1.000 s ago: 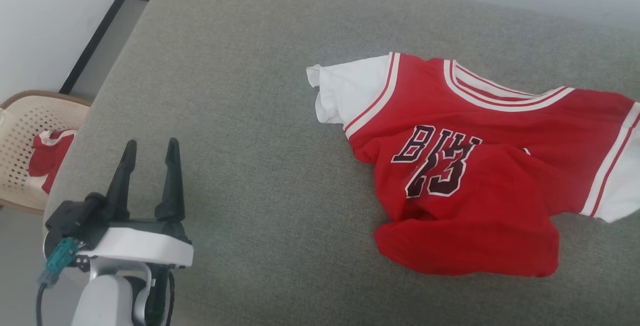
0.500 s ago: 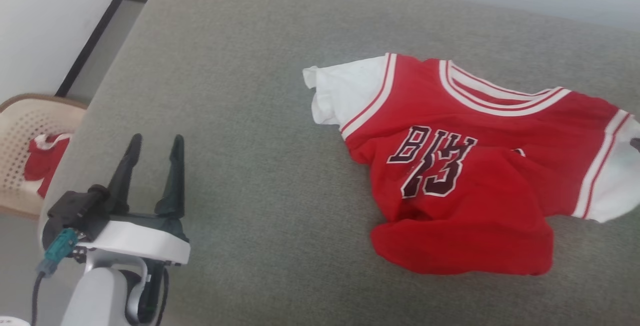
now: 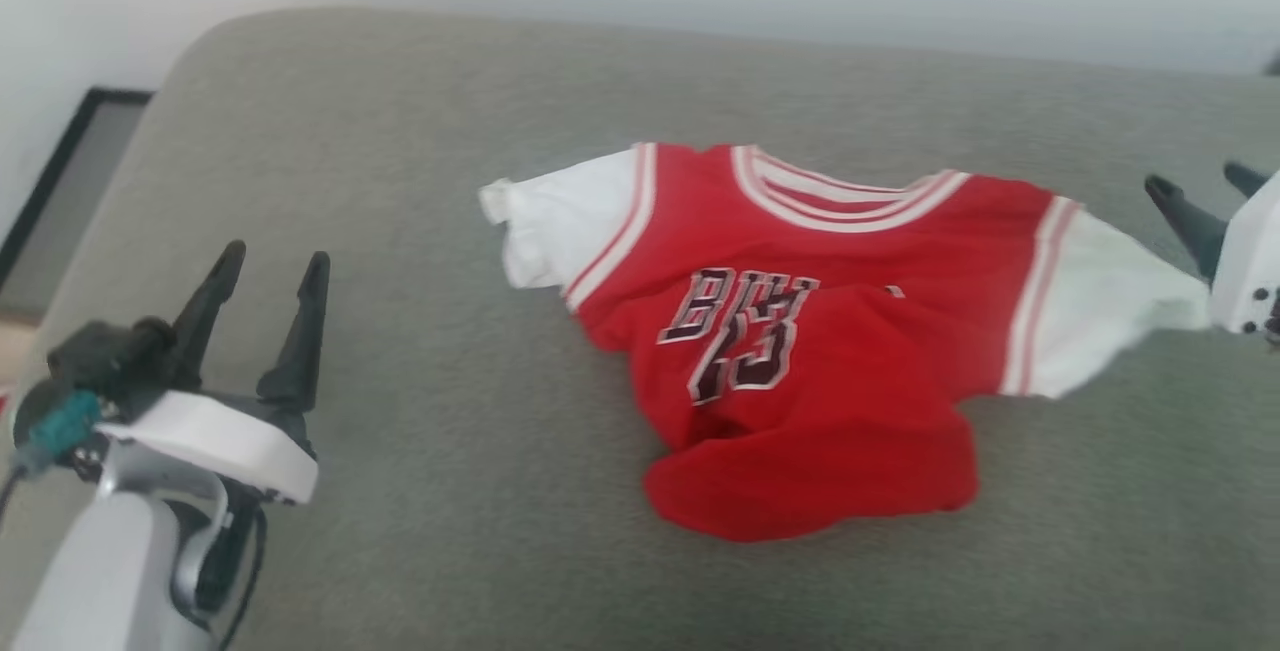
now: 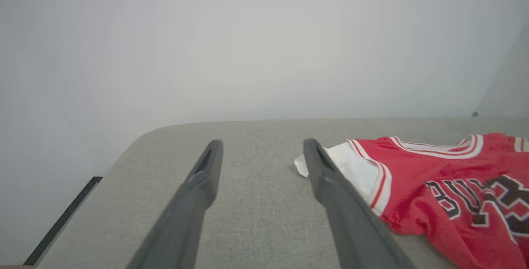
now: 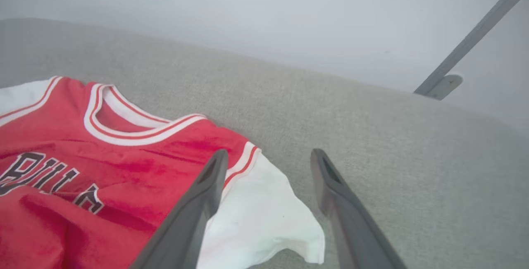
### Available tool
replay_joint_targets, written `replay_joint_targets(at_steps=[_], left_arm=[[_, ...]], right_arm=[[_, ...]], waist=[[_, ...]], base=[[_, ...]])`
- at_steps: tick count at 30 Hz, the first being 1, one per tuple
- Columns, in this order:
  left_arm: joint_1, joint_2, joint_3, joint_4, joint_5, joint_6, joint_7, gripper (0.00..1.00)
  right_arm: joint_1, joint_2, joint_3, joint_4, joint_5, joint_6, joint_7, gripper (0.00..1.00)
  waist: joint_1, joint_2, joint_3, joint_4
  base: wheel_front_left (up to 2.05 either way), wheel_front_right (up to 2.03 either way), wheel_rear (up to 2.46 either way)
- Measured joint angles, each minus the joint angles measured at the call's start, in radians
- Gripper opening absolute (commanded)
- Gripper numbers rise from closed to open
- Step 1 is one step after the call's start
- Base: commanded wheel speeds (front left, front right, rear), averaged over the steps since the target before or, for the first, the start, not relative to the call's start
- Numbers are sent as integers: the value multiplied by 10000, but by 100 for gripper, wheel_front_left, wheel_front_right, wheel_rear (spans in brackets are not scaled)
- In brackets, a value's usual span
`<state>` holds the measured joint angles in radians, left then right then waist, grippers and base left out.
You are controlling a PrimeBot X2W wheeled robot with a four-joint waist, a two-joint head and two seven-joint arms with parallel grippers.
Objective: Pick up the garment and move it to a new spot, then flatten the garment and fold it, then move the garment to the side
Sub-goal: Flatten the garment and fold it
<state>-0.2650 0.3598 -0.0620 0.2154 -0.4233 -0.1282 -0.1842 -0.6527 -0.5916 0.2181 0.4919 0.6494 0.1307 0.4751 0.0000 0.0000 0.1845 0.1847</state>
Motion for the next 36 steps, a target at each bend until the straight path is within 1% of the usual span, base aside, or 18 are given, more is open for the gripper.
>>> replay_joint_targets(at_steps=[3,6,11,12,16,21,26,29,33,36], left_arm=[[-262,403,-276,-25,-213,0,449,100],[-566,836,-487,21,-566,-2,890,100],[-1296,1494,-953,322,-1156,-2,1837,100],[-1668,1755,-1131,518,-1377,-2,2266,100],[-2519,2048,-1536,1147,-1887,-2,3338,100],[-3568,2268,-2015,2192,-2286,-6,4537,100],[-4374,2268,-2328,3505,-2650,-10,5718,100],[-4682,2274,-2468,4270,-2692,59,6450,100],[-5004,2253,-2642,5037,-2692,184,7229,100],[-5168,2201,-2734,5501,-2698,272,7568,100]], right_arm=[[198,128,82,-485,-280,-2,-945,100],[511,416,42,-959,-614,0,-1960,100],[1125,915,-416,-1509,-1258,0,-3363,100],[1394,1166,-637,-1743,-1542,0,-3791,100],[1888,1672,-1158,-2201,-2209,0,-4445,100],[2348,2313,-1528,-2777,-2897,0,-4844,100],[2665,2828,-1753,-3218,-3254,0,-5014,100],[2816,3010,-1847,-3359,-3333,0,-4968,100],[2861,3051,-1902,-3565,-3381,0,-4815,100],[2938,3043,-1906,-3664,-3402,0,-4646,100]], waist=[[0,0,-127,-441],[0,0,-244,-903],[0,0,-379,-1672],[0,0,-397,-1964],[0,0,-345,-2495],[-1,0,-88,-3001],[0,0,250,-3389],[0,0,446,-3566],[0,0,708,-3720],[0,0,879,-3764]], base=[[0,0,0],[0,0,0],[0,0,0],[0,0,0],[0,0,0],[0,0,0],[0,0,0],[0,0,0],[0,0,0],[0,0,0]])
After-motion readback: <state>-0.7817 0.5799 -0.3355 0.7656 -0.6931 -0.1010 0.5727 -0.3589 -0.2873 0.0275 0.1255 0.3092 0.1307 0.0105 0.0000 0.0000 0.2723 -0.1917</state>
